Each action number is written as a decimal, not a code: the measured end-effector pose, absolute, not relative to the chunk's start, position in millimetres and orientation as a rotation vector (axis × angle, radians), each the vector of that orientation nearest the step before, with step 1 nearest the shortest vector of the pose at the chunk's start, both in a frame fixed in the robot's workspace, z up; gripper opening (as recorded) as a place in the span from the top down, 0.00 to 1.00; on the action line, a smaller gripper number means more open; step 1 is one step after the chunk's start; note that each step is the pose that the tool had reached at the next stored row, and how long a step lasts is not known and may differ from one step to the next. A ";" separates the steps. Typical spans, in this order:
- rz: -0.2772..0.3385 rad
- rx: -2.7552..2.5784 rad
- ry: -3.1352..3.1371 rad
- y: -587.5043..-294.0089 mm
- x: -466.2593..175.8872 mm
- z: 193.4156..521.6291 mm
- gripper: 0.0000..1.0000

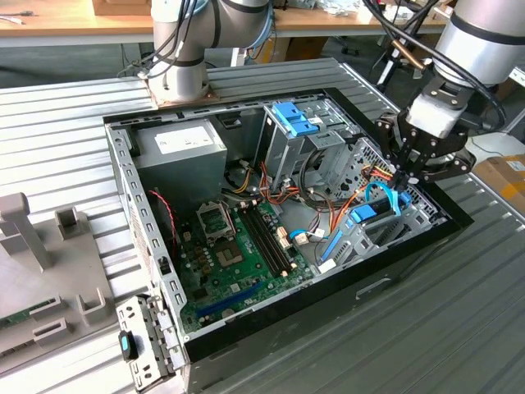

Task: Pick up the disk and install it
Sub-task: 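Insert the first disk wire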

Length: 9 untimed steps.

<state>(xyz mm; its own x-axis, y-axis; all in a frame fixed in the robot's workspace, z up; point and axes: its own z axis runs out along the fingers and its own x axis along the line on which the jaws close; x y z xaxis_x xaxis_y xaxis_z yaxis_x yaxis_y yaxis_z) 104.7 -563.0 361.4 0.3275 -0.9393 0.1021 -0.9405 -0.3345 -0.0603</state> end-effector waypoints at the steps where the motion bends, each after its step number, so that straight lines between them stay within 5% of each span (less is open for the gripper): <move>1: 0.185 2.540 -1.822 -563.0 104.3 361.2 0.83; 9: 0.184 2.475 -1.903 -563.0 102.6 360.3 0.83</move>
